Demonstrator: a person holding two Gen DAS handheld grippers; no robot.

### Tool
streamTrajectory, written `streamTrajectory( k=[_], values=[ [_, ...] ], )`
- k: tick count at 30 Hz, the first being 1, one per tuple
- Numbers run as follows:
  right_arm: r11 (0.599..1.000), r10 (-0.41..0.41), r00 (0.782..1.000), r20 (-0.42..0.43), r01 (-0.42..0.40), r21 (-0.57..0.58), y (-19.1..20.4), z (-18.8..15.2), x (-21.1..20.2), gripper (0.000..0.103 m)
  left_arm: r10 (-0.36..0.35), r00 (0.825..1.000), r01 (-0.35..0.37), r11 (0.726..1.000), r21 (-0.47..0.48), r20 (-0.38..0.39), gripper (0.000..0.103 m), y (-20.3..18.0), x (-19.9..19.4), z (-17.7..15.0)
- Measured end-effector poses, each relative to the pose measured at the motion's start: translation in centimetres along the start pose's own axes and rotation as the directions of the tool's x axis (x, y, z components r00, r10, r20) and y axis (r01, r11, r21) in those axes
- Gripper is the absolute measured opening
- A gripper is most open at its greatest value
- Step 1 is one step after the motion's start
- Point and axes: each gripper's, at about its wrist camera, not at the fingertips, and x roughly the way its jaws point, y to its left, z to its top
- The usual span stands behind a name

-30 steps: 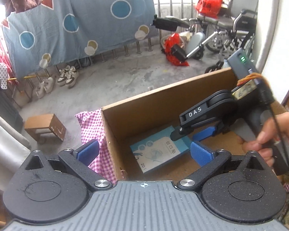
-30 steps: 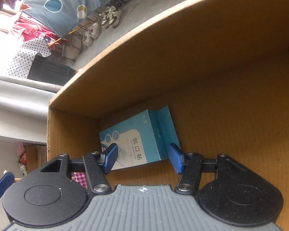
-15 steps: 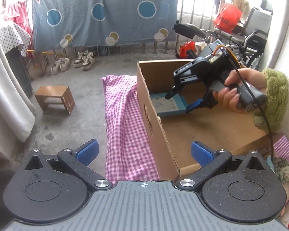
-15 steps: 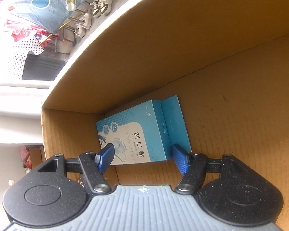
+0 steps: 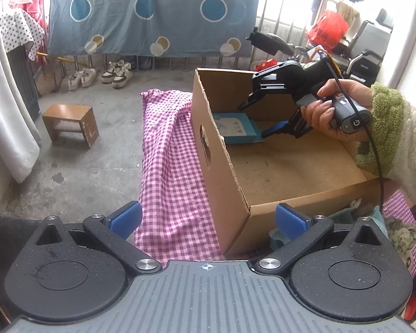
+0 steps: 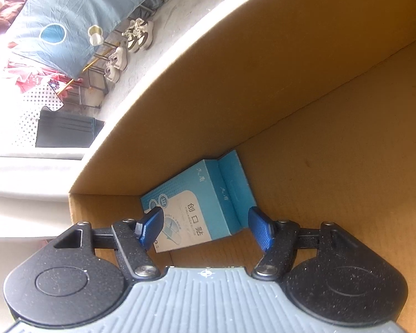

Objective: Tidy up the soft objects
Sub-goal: 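Carry the blue box into the cardboard box and open the right gripper, then grasp the teal towel from the stack with the right gripper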

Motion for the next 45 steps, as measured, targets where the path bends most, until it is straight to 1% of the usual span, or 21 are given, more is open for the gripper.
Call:
streamTrajectory(
  k=[3, 7, 9, 11, 13, 15, 18, 20, 21, 23, 24, 25, 27, 28, 31, 34, 37, 42, 45],
  values=[
    [0.998, 0.02, 0.999, 0.025, -0.019, -0.052, -0.2, -1.2, -3.7, 0.074, -0.019, 1.0, 0.019, 1.0, 0.005, 0.004, 0.103, -0.2, -0.7, -0.4],
    [0.983, 0.076, 0.995, 0.07, -0.063, -0.174, -0.7, -4.5, -10.6, 0.078, -0.044, 0.999, 0.044, 0.999, 0.017, 0.01, 0.103, -0.8, -1.6, -1.4],
    [0.969, 0.107, 0.989, 0.097, -0.082, -0.233, -1.3, -6.6, -14.6, 0.079, -0.054, 0.998, 0.054, 0.998, 0.032, 0.009, 0.103, -1.3, -2.0, -2.0],
    [0.952, 0.14, 0.983, 0.119, -0.101, -0.288, -1.8, -8.8, -17.7, 0.079, -0.068, 0.998, 0.068, 0.996, 0.057, 0.006, 0.103, -2.0, -2.3, -2.5],
    [0.935, 0.176, 0.975, 0.138, -0.121, -0.334, -2.4, -11.3, -20.3, 0.079, -0.087, 0.996, 0.087, 0.993, 0.082, 0.003, 0.103, -2.6, -2.8, -3.0],
    [0.921, 0.211, 0.966, 0.152, -0.144, -0.363, -3.1, -14.2, -21.9, 0.079, -0.117, 0.993, 0.117, 0.987, 0.107, -0.006, 0.103, -3.4, -3.1, -3.7],
    [0.917, 0.239, 0.96, 0.145, -0.174, -0.359, -5.2, -18.2, -22.0, 0.079, -0.146, 0.989, 0.149, 0.977, 0.152, -0.03, 0.101, -4.7, -3.3, -4.7],
    [0.925, 0.242, 0.96, 0.139, -0.185, -0.332, -6.9, -20.4, -21.3, 0.076, -0.161, 0.986, 0.166, 0.97, 0.176, -0.041, 0.099, -5.7, -3.1, -5.5],
    [0.93, 0.238, 0.961, 0.142, -0.183, -0.319, -7.7, -21.3, -20.7, 0.075, -0.169, 0.984, 0.176, 0.967, 0.184, -0.049, 0.096, -6.1, -3.0, -5.8],
    [0.945, 0.215, 0.964, 0.155, -0.165, -0.282, -9.0, -22.7, -19.1, 0.069, -0.182, 0.981, 0.193, 0.961, 0.198, -0.071, 0.093, -6.9, -2.5, -6.2],
    [0.951, 0.203, 0.966, 0.161, -0.155, -0.269, -9.5, -23.2, -18.5, 0.068, -0.186, 0.979, 0.199, 0.959, 0.202, -0.083, 0.089, -7.3, -2.1, -6.4],
    [0.955, 0.186, 0.967, 0.171, -0.137, -0.261, -9.8, -23.5, -18.0, 0.065, -0.187, 0.978, 0.203, 0.958, 0.203, -0.095, 0.083, -7.5, -1.8, -6.5],
    [0.962, 0.161, 0.967, 0.2, -0.108, -0.252, -10.1, -23.9, -17.0, 0.063, -0.192, 0.975, 0.212, 0.958, 0.195, -0.114, 0.079, -7.7, -1.2, -6.5],
    [0.962, 0.157, 0.965, 0.211, -0.101, -0.254, -10.1, -23.9, -16.7, 0.061, -0.196, 0.972, 0.218, 0.958, 0.185, -0.128, 0.079, -7.7, -0.8, -6.4],
    [0.959, 0.128, 0.962, 0.242, -0.058, -0.276, -9.3, -23.8, -16.1, 0.061, -0.208, 0.967, 0.231, 0.961, 0.153, -0.15, 0.078, -7.6, 0.3, -6.1],
    [0.952, 0.079, 0.968, 0.237, -0.002, -0.307, -8.6, -23.7, -14.9, 0.06, -0.227, 0.959, 0.249, 0.961, 0.12, -0.17, 0.076, -7.3, 1.2, -5.8],
    [0.936, 0.04, 0.971, 0.236, 0.046, -0.349, -7.8, -23.7, -13.8, 0.059, -0.245, 0.952, 0.265, 0.96, 0.095, -0.182, 0.074, -7.2, 1.8, -5.6],
    [0.927, 0.032, 0.975, 0.219, 0.053, -0.37, -7.2, -23.5, -12.6, 0.057, -0.263, 0.946, 0.282, 0.956, 0.082, -0.189, 0.068, -7.1, 2.2, -5.6],
    [0.919, 0.028, 0.973, 0.228, 0.064, -0.389, -7.0, -23.6, -12.2, 0.054, -0.266, 0.947, 0.285, 0.955, 0.086, -0.181, 0.065, -7.1, 2.2, -5.6]
  ],
)
